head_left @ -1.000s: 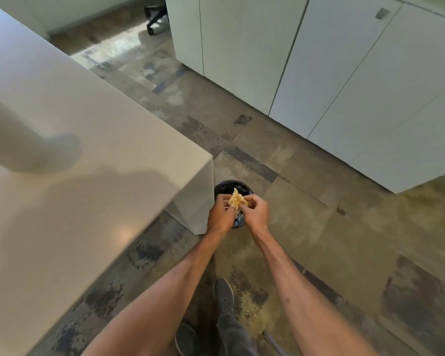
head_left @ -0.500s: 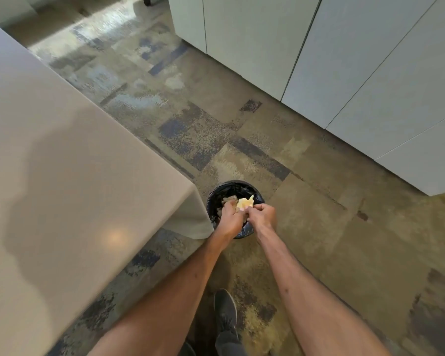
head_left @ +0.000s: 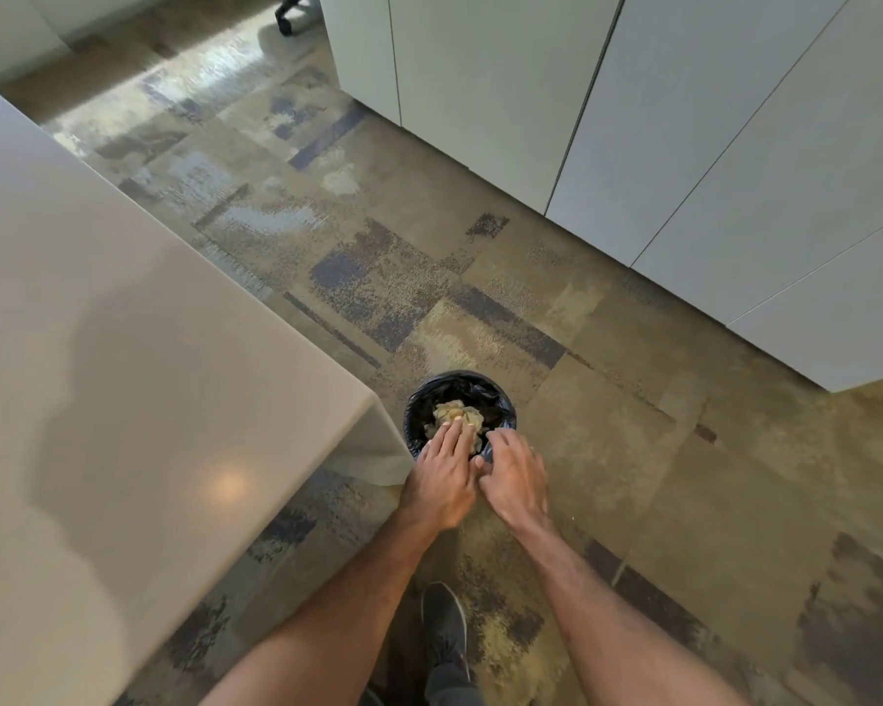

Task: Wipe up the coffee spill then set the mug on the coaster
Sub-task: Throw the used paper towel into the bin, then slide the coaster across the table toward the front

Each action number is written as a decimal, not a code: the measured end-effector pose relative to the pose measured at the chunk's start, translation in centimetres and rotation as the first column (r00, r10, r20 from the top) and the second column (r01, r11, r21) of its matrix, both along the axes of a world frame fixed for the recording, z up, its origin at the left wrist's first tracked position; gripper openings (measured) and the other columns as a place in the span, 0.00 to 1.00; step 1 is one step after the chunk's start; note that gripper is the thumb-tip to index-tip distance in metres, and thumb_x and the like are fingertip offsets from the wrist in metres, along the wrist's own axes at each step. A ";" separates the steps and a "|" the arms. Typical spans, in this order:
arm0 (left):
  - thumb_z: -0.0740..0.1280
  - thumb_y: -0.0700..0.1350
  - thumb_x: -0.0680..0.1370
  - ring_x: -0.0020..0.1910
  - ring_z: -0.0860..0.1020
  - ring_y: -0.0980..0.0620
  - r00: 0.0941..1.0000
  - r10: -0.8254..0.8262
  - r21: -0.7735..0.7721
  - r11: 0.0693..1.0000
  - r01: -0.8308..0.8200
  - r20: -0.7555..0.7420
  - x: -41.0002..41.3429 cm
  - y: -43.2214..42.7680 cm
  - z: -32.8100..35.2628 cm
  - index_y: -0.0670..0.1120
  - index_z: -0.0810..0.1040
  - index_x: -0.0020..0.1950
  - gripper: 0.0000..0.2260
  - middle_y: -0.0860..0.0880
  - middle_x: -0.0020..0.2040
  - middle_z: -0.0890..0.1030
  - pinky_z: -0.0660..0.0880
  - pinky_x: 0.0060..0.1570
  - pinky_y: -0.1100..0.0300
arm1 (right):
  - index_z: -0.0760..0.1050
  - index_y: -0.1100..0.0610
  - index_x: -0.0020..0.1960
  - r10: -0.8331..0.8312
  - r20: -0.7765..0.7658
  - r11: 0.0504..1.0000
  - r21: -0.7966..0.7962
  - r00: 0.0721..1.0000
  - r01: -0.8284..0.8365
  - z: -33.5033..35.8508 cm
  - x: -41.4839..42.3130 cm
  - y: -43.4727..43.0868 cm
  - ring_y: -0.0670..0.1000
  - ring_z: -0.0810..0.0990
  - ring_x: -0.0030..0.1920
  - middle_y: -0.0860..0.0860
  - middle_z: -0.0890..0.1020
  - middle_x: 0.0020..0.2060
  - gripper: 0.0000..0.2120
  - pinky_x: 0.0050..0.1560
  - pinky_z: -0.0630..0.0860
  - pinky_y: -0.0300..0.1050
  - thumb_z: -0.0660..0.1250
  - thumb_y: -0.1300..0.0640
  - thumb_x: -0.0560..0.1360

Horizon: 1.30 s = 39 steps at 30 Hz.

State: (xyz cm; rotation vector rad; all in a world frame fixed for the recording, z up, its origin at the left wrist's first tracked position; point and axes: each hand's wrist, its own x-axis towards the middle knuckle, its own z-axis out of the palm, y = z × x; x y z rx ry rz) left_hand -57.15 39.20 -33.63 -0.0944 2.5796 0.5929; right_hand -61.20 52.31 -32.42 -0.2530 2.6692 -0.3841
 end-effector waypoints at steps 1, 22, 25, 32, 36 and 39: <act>0.43 0.54 0.91 0.89 0.43 0.48 1.000 0.003 -0.012 1.000 -0.003 -0.013 0.1 0.1 0.6 0.44 0.45 0.90 0.28 0.45 0.90 0.45 0.45 0.88 0.49 | 0.70 0.54 0.81 0.028 -0.020 0.999 0.017 0.999 -0.028 0.6 0.2 0.1 0.52 0.68 0.81 0.53 0.70 0.81 0.28 0.82 0.65 0.54 0.72 0.52 0.83; 0.48 0.52 0.91 0.89 0.50 0.46 0.907 0.165 0.057 0.986 -0.155 -0.389 16.1 0.3 20.8 0.49 0.50 0.89 0.26 0.46 0.90 0.53 0.52 0.87 0.46 | 0.70 0.55 0.81 -0.036 -0.330 0.998 -0.068 0.943 0.015 23.3 13.8 0.0 0.57 0.55 0.88 0.57 0.56 0.88 0.28 0.87 0.54 0.65 0.67 0.62 0.81; 0.49 0.53 0.91 0.89 0.50 0.44 0.867 0.177 0.061 0.984 -0.169 -0.465 18.1 -0.4 24.1 0.48 0.49 0.90 0.27 0.44 0.90 0.52 0.53 0.87 0.44 | 0.69 0.55 0.81 -0.042 -0.377 0.995 -0.095 0.925 0.006 26.6 16.0 -1.1 0.57 0.55 0.88 0.56 0.56 0.88 0.30 0.87 0.52 0.65 0.71 0.58 0.81; 0.46 0.54 0.91 0.89 0.48 0.44 0.758 0.173 0.038 0.981 -0.192 -0.629 22.0 -3.4 30.8 0.47 0.48 0.90 0.27 0.43 0.90 0.52 0.50 0.88 0.45 | 0.69 0.54 0.82 0.008 -0.530 0.984 -0.146 0.848 -0.100 33.1 19.8 -4.8 0.56 0.57 0.87 0.55 0.58 0.87 0.31 0.87 0.52 0.65 0.72 0.49 0.82; 0.47 0.54 0.91 0.89 0.51 0.43 0.711 0.226 -0.007 0.951 -0.309 -0.666 25.0 -6.4 32.7 0.49 0.51 0.89 0.26 0.45 0.89 0.55 0.48 0.87 0.43 | 0.70 0.55 0.82 0.052 -0.576 0.969 -0.168 0.816 -0.181 35.5 22.3 -7.7 0.55 0.59 0.86 0.55 0.60 0.86 0.28 0.86 0.54 0.64 0.69 0.54 0.83; 0.47 0.53 0.91 0.89 0.52 0.44 0.687 0.277 -0.029 0.917 -0.398 -0.672 27.6 -9.2 33.8 0.50 0.51 0.89 0.26 0.45 0.89 0.56 0.49 0.87 0.43 | 0.71 0.54 0.81 0.097 -0.597 0.949 -0.186 0.796 -0.256 36.7 24.2 -10.4 0.54 0.60 0.85 0.53 0.62 0.85 0.26 0.85 0.55 0.62 0.67 0.56 0.83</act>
